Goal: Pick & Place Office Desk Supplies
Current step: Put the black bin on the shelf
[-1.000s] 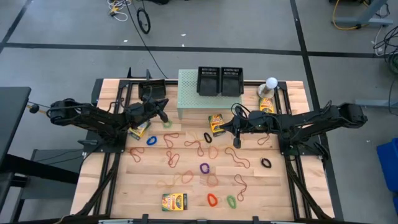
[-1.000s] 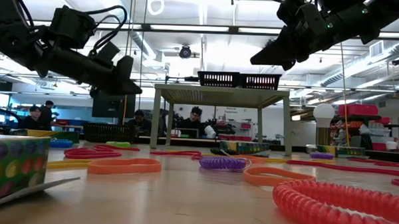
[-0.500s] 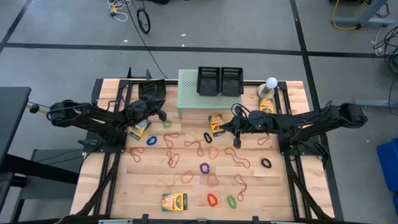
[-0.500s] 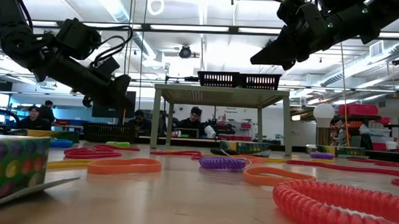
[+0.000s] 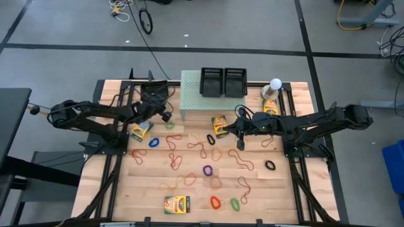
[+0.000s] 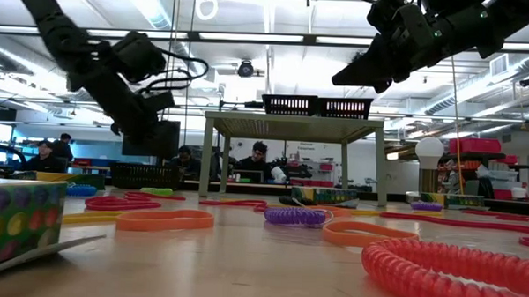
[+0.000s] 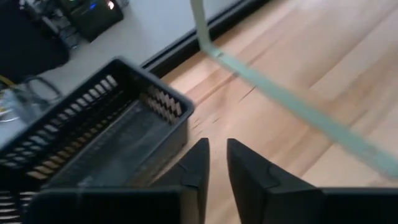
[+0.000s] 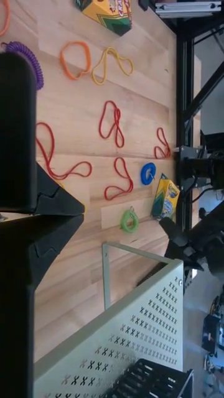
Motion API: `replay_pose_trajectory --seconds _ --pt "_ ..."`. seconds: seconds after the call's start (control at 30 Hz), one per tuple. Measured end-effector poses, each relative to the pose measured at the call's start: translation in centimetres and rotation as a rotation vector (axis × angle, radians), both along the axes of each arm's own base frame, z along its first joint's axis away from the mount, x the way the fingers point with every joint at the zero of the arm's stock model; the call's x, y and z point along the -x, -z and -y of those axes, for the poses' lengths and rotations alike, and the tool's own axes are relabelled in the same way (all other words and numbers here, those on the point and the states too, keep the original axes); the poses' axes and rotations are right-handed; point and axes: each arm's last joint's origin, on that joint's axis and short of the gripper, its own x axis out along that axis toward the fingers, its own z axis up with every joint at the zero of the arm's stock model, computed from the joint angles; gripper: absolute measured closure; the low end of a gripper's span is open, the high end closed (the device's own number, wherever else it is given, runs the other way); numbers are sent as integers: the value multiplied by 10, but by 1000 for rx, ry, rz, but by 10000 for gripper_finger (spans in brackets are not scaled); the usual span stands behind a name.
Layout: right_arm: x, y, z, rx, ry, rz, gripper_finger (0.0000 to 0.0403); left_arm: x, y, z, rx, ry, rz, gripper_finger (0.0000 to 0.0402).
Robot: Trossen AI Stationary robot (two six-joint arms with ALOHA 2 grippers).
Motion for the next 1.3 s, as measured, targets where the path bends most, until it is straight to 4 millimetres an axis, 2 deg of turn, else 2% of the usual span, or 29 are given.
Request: replay_pose_trajectory --seconds 0.13,0.4,0.67,0.97,1.3 --pt "0 0 0 6 -2 -1 396 -2 -7 -3 -18 -10 -140 296" --pt "0 0 0 13 -8 -2 396 0 -9 -7 -47 -16 -222 246" --pt "0 0 0 15 -12 -2 396 6 -1 -20 -9 -28 -280 242" --pt "0 0 0 14 -14 -2 396 12 3 -30 14 -21 -317 284" --pt "0 0 0 18 -16 -3 396 13 4 -31 45 23 -323 391"
